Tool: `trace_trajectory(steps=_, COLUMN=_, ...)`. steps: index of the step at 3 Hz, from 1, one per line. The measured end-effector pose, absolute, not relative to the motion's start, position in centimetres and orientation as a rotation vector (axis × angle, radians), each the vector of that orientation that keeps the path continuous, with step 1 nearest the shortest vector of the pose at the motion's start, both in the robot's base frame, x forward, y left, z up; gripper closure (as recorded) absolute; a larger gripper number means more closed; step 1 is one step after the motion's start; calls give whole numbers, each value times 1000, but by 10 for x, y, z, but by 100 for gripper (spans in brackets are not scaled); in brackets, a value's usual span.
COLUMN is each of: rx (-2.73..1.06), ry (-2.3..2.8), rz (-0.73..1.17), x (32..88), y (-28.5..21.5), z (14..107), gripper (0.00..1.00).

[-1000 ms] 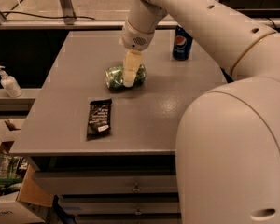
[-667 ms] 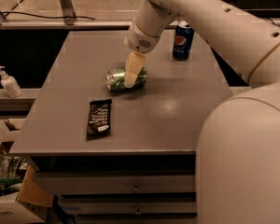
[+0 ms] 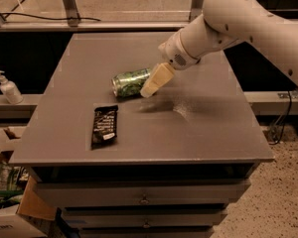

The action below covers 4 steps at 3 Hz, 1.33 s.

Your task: Knock green can over

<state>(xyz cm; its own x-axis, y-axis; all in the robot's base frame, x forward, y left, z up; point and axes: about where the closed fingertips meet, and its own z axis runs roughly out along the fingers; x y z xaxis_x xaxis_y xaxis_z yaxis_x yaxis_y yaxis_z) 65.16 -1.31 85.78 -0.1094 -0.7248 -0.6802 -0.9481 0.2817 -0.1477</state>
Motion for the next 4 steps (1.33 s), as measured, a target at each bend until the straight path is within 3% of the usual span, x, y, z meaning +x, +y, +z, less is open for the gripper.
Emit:
trace_trajectory(steps=3, rx=-1042, ry=1882, rz=512, x=625, y=-80, z=860, gripper=0)
trace_trajectory(steps=4, rx=-1042, ry=1882, rz=512, x=625, y=-80, z=860, gripper=0)
